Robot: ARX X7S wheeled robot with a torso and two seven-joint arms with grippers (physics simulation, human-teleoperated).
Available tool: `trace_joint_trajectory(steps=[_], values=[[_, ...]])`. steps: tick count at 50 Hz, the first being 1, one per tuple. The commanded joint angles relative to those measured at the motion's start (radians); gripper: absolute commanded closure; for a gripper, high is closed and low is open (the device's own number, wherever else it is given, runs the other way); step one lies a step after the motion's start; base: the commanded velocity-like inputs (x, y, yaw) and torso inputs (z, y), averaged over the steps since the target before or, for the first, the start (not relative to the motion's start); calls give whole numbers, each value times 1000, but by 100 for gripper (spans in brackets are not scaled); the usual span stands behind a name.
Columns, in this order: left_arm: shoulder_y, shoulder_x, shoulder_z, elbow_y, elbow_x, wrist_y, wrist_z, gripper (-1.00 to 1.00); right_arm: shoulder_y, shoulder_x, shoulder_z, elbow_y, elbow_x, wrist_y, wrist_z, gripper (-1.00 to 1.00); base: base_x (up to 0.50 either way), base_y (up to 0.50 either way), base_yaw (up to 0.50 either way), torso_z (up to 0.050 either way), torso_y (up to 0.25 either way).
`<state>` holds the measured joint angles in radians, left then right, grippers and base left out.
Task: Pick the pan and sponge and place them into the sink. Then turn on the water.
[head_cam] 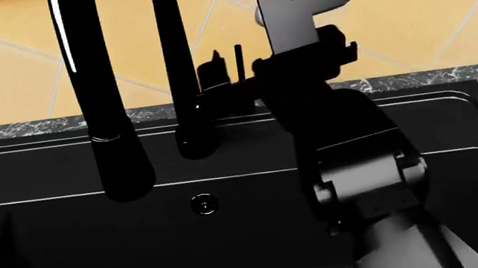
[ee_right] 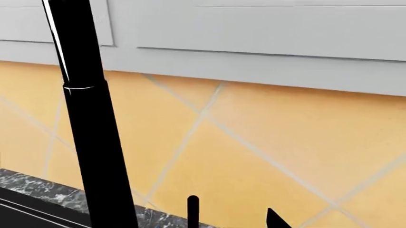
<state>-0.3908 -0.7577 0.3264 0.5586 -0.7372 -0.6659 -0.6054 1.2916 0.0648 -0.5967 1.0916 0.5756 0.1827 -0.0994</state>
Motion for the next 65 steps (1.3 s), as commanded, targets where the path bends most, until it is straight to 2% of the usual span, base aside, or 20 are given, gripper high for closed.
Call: trace_joint_trajectory(steps=[1, 3, 10, 14, 25, 34, 49, 65], values=[[31, -13, -81, 39, -43, -8, 6, -100, 58, -64, -45, 174, 47, -76, -67, -100, 0, 0, 0, 0, 0], [83, -53, -127, 71, -69, 11, 8, -100, 59, -64, -75, 175, 78, -77, -66, -100, 0, 0, 0, 0, 0], [105, -74, -155, 98, -95, 2, -10, -100, 62, -64, -192, 191, 195, -98, -50, -100, 0, 0, 0, 0, 0], [179, -117, -216, 124, -123, 29, -8, -100, 68, -64, -238, 213, 259, -107, -46, -100, 0, 0, 0, 0, 0], [220, -126, -255, 130, -130, 55, -18, -100, 69, -64, -315, 216, 343, -117, -31, -100, 0, 0, 0, 0, 0], [219, -123, -262, 130, -146, 42, -38, -100, 75, -64, -310, 216, 312, -90, -17, -100, 0, 0, 0, 0, 0], [224, -121, -259, 130, -121, 62, -31, -100, 72, -64, -217, 216, 237, -103, -14, -100, 0, 0, 0, 0, 0], [224, -123, -257, 130, -120, 63, -30, -100, 93, -64, -257, 216, 279, -104, -14, -100, 0, 0, 0, 0, 0]])
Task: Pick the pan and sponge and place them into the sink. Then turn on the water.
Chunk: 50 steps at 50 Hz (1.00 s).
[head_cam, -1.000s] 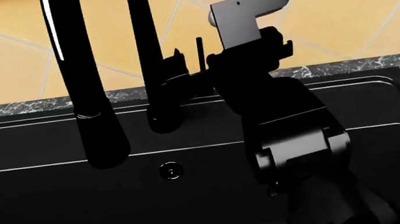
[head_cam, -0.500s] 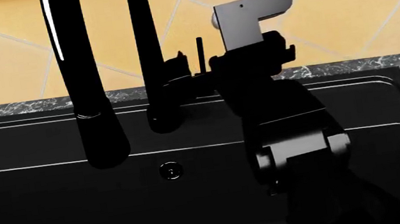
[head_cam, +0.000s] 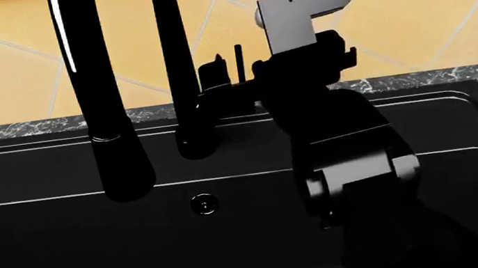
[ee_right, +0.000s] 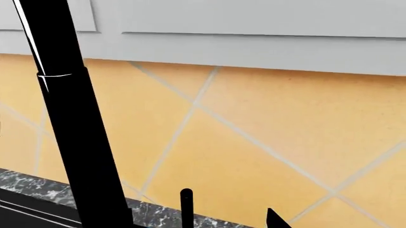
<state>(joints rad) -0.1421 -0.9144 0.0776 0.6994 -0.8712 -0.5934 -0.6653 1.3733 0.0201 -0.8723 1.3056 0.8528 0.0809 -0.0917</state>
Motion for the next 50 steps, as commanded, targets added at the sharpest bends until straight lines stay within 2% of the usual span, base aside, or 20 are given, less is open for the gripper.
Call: trace_joint_trajectory(steps=[1, 9, 22, 38, 39, 40, 42, 46, 47, 50], values=[[-25, 34, -8, -10, 15, -9, 31, -100, 13, -19, 21, 2, -2, -3, -22, -100, 0, 0, 0, 0, 0], [-27, 31, -5, -9, 16, -13, 29, -100, 23, -19, 67, 2, -42, 0, -25, -100, 0, 0, 0, 4, -119], [-24, 36, -10, -10, 17, -7, 23, -100, 45, -20, -21, 1, 35, -18, -19, -100, 0, 0, 0, 8, -198], [-23, 35, -8, -11, 16, -4, 29, -100, 91, -20, -154, 1, 142, -57, 4, -100, 0, 0, 0, 6, -10], [-94, 46, 16, 5, -15, -64, -7, -100, 93, -20, -157, 2, 144, -55, 7, -100, 0, 0, 0, 4, 0], [-107, 49, 21, 9, -22, -76, -15, -100, 93, -19, -155, 2, 143, -54, 7, -100, 0, 0, 0, 4, 0], [-36, 18, -34, 22, -33, -37, 3, -100, 88, -19, -126, 3, 120, -41, 8, -100, 0, 0, 0, 4, 0], [0, 0, -58, 36, -41, -28, 4, -100, 82, -19, -57, 3, 69, -18, -3, -100, 0, 0, 0, 4, 0], [-29, 11, -24, 32, -25, -48, -1, -100, 93, -20, -72, 2, 89, -12, -3, -100, 0, 0, 0, 4, -92], [-29, 11, -25, 31, -23, -45, 0, -100, 96, -20, -105, 2, 121, -19, 1, -100, 0, 0, 0, 7, -148]])
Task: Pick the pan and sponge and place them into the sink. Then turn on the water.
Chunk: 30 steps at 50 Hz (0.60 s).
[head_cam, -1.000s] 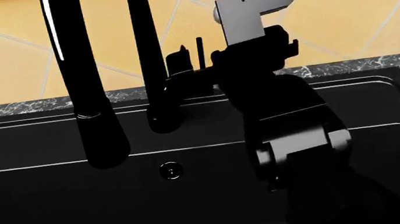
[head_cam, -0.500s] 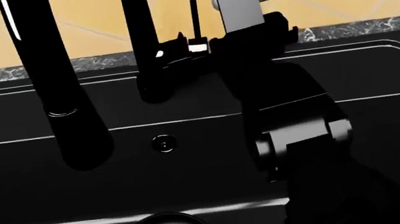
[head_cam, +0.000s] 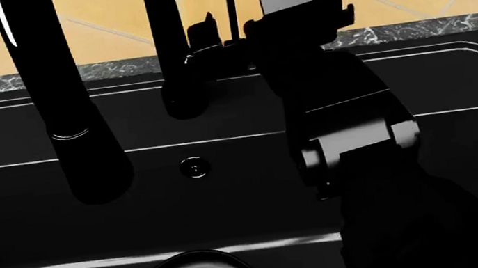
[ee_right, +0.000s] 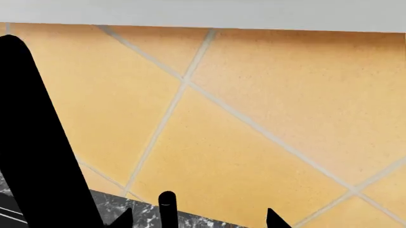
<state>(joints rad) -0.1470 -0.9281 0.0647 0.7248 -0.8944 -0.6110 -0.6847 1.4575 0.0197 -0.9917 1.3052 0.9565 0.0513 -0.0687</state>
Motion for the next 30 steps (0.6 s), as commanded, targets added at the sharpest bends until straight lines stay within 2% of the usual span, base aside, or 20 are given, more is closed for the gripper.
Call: trace_joint_trajectory(steps=[1, 14, 24, 30], values=[[-24, 26, -11, 5, 0, -27, 20, -100, 13, -19, 7, 3, 28, 9, -21, -100, 0, 0, 0, 7, -152], [-40, 32, -6, 4, -3, -31, 16, -100, 44, -19, -150, 3, 180, -18, -14, -100, 0, 0, 0, 9, -141], [-44, 35, -2, 3, -8, -33, 15, -100, 66, -19, -263, 2, 285, -44, 3, -100, 0, 0, 0, 9, -9], [-30, 36, -12, 0, -9, -22, 17, -100, 53, -19, -263, 3, 280, -63, 21, -100, 0, 0, 0, 7, 0]])
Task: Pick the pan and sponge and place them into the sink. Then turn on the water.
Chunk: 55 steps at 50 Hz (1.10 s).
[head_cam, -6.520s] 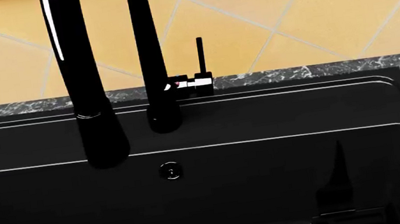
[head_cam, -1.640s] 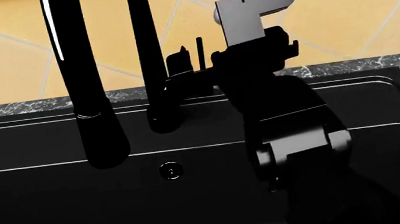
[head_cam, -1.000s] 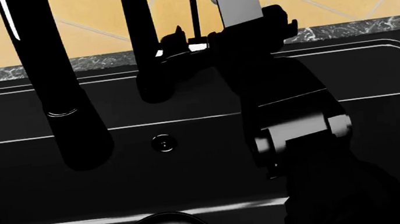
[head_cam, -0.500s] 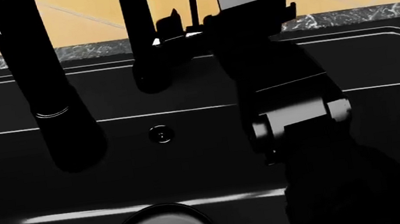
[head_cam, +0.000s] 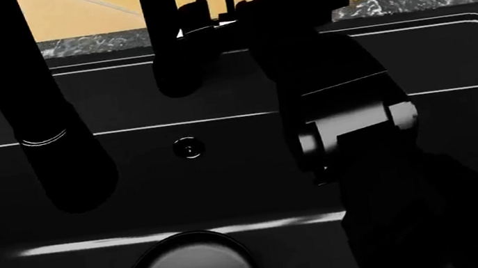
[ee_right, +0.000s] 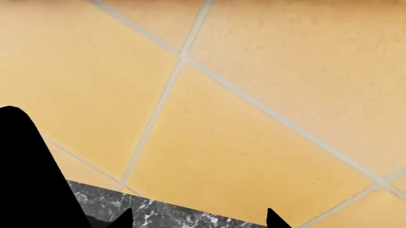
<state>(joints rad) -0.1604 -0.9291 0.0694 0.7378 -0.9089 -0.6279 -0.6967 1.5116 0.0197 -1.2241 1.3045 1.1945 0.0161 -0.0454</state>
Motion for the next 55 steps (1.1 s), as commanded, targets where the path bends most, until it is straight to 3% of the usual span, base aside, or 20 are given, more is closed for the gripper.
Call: trace_joint_trajectory(steps=[1, 41, 55], values=[[-10, 34, -20, -12, 6, -2, 30, -100, -3, -19, -25, 4, 36, -28, -1, -100, 0, 0, 0, 3, 0], [-8, 27, -31, -8, -5, -5, 22, -100, -38, -5, 680, 4, -628, 88, -12, -100, 0, 0, 0, 0, 0], [9, 16, -47, -2, -11, 3, 22, -100, -71, -4, 860, 3, -789, 102, -35, -100, 0, 0, 0, 0, 0]])
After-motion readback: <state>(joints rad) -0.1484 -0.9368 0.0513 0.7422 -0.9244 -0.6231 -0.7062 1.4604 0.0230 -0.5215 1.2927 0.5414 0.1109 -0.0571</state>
